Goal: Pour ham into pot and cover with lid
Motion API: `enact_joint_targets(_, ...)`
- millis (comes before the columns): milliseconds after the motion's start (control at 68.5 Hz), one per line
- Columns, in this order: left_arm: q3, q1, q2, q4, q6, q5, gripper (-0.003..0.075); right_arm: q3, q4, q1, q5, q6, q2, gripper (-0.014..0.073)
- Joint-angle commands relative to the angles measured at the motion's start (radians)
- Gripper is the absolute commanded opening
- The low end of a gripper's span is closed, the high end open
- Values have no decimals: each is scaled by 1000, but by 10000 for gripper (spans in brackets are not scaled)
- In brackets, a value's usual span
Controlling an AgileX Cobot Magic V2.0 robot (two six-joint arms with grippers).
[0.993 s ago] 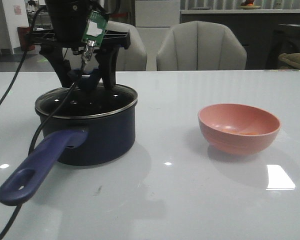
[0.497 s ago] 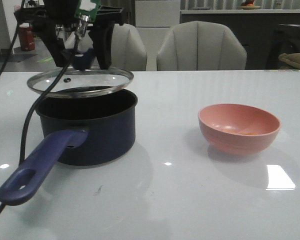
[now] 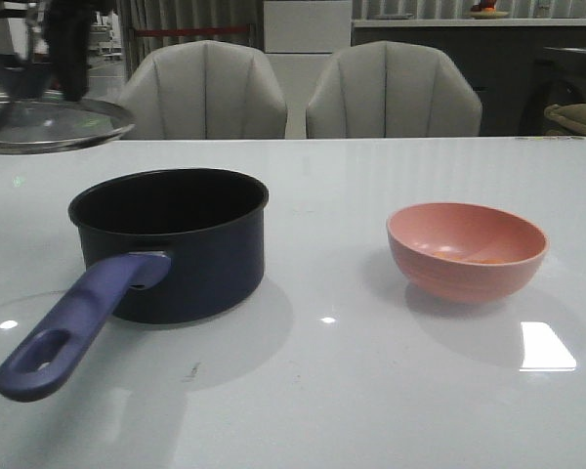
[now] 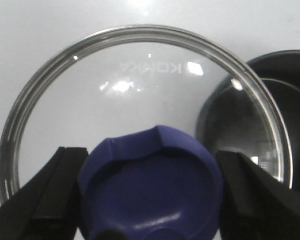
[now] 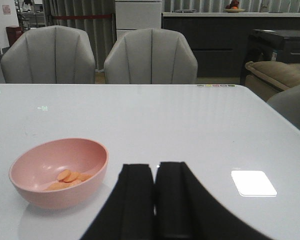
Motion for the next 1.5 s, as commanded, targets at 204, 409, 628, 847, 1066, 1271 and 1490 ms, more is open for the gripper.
enact_joint_targets(204, 289, 272, -175, -155, 217, -267, 277, -5, -16, -4, -84, -3, -20, 148)
enact_joint_targets(409, 483, 373, -158, -210, 221, -457, 277, -5, -16, -4, -84, -3, -20, 148)
enact_joint_targets(628, 564, 375, -98, -208, 221, -546, 279, -5, -16, -4, -84, -3, -20, 148)
enact_joint_targets(847, 564, 375, -58, -208, 221, -550, 295, -5, -16, -5, -84, -3, -20, 148)
enact_joint_targets(1066, 564, 375, -58, -208, 221, -545, 461, -5, -16, -5, -84, -3, -20, 148)
enact_joint_targets(1271, 552, 375, -58, -208, 221, -519, 460, -5, -16, -5, -84, -3, -20, 148)
enact_joint_targets(1490, 543, 375, -54, -207, 221, -481, 460, -5, -16, -5, -84, -3, -20, 148)
